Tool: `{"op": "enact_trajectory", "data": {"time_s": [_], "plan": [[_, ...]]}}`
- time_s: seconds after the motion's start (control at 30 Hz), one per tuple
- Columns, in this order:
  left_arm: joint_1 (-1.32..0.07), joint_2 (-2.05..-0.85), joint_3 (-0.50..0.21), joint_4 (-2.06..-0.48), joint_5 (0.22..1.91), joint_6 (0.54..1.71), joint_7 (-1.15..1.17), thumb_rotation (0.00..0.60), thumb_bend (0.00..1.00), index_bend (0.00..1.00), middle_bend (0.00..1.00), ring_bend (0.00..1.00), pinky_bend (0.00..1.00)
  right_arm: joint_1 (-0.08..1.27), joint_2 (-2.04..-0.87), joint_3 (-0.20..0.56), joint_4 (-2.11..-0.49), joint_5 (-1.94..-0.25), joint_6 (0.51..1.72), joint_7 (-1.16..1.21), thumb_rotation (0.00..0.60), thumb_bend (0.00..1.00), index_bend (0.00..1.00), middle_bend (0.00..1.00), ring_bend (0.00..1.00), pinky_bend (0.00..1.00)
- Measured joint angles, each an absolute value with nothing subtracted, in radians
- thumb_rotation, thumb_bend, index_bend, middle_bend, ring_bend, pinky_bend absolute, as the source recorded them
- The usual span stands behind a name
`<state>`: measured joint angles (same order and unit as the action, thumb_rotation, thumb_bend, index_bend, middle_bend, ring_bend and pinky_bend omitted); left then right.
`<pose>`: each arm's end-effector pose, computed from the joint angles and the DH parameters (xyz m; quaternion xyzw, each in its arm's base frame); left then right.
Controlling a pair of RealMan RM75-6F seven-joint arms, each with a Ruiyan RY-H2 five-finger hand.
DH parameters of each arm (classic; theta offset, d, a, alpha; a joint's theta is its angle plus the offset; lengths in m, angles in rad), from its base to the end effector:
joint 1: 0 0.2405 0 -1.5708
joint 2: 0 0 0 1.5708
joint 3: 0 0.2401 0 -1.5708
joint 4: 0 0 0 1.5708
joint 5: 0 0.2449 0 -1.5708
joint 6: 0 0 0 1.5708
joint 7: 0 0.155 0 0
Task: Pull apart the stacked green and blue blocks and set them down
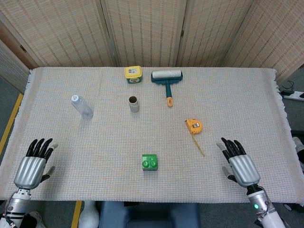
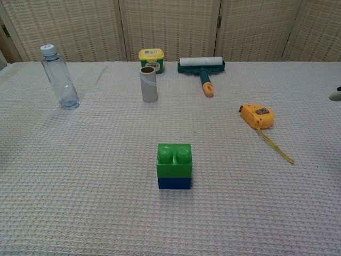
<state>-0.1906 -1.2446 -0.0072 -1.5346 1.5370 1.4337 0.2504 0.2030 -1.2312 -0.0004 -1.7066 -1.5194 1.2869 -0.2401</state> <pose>-0.2909 0.2144 0.0715 -0.6794 -0.3049 -0.3399 0.5743 -0.2563 -0.2044 0.0396 0.6929 -0.3902 0.3457 0.4982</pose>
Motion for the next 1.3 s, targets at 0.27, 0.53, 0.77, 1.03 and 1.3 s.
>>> {"op": "enact_trajectory", "data": {"time_s": [0.27,0.53,0.77,1.03,1.3], "plan": [[-0.200,-1.255,0.007,-1.524,1.591,1.435,0.191,0.600,0.33,0.16,0.13,0.02,0.00,0.197,-1.222,0.002,-1.710,-1.534,1.318,-0.222,0.600,0.45,0.00,0.00,0.00,0.00],[-0.219,-1.317,0.017,-1.474,1.651,1.446,0.037,0.600,0.25,0.16,0.17,0.04,0.03,0.182,-1.210,-0.007,-1.707,-1.588,1.367,-0.170,0.600,0.45,0.00,0.00,0.00,0.00],[-0.243,-1.386,0.013,-1.480,1.650,1.417,-0.029,0.600,0.24,0.16,0.22,0.08,0.05,0.177,-1.233,0.002,-1.698,-1.562,1.369,-0.218,0.600,0.45,0.00,0.00,0.00,0.00],[-0.267,-1.440,-0.025,-1.594,1.558,1.361,-0.026,0.600,0.23,0.14,0.23,0.07,0.02,0.165,-1.262,0.002,-1.684,-1.574,1.398,-0.236,0.600,0.45,0.00,0.00,0.00,0.00],[-0.297,-1.524,-0.054,-1.669,1.442,1.271,0.043,0.600,0.23,0.14,0.24,0.07,0.01,0.172,-1.265,0.025,-1.669,-1.543,1.388,-0.221,0.600,0.45,0.00,0.00,0.00,0.00]]}}
